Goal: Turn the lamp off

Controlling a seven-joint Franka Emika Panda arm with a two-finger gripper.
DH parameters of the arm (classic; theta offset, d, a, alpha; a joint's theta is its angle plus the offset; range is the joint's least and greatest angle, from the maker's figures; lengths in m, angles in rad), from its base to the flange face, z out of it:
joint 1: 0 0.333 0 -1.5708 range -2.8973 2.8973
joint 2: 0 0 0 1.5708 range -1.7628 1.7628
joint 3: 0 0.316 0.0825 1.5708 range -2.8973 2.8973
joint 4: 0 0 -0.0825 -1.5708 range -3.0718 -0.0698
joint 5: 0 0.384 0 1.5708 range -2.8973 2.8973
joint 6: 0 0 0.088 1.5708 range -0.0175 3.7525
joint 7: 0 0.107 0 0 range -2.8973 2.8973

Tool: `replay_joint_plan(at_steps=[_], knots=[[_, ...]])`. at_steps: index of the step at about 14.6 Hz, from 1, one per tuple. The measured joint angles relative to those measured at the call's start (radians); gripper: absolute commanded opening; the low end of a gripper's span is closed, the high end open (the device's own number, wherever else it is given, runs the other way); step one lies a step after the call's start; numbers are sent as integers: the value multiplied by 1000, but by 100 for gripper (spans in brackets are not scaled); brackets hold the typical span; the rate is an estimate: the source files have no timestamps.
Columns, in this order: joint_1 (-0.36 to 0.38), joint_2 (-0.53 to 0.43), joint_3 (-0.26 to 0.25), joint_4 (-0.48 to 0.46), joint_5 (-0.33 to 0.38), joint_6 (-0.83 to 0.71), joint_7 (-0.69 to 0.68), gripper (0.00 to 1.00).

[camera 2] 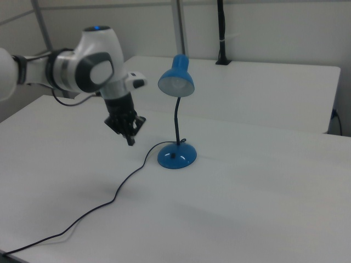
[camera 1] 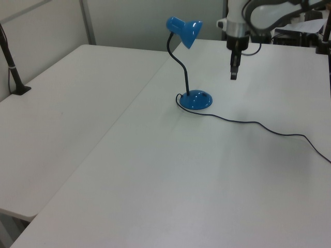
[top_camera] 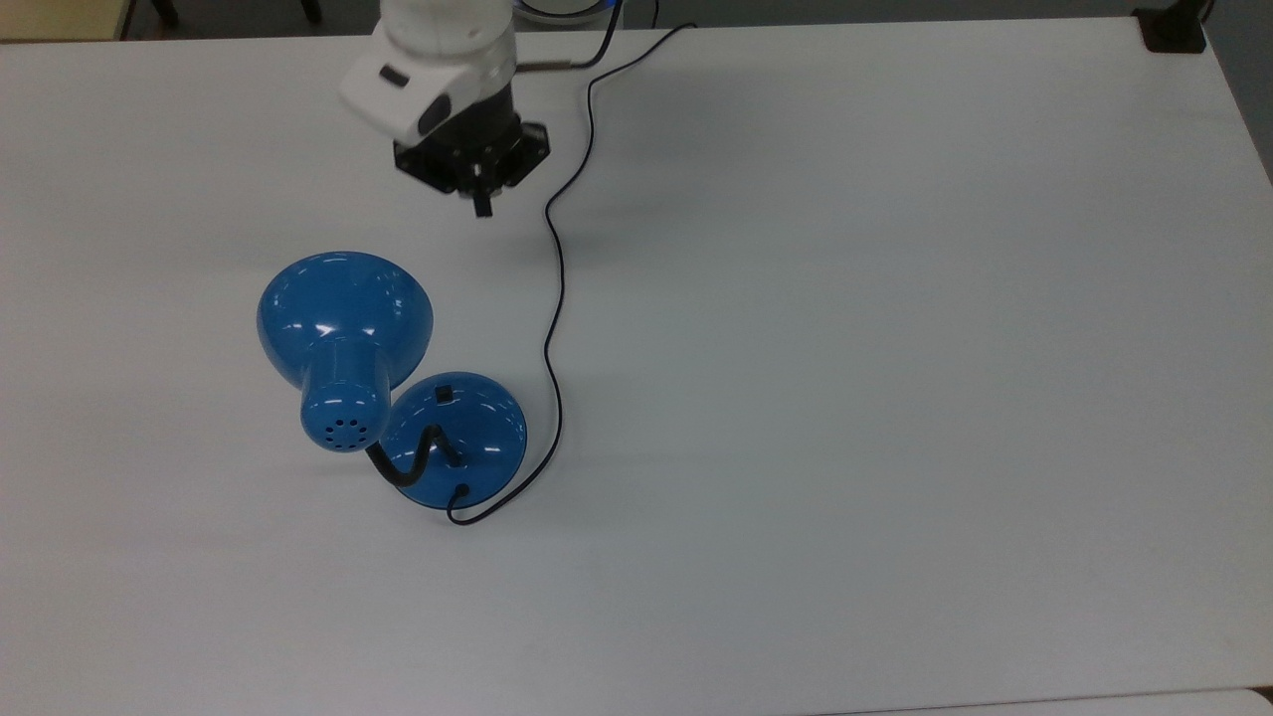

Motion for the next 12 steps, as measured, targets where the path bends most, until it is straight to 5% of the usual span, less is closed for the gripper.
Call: replay_joint_plan(at_steps=[3,4,6,8,12], knots=[[48,-58,0,71,0,-133,75,19],[58,-63,-1,103,0,-173,101,34],[73,-69,-1,163,0,-244,131,84],[74,-79,-2,184,0,-277,135,100],[71,-90,-11,206,0,-316,136,100]])
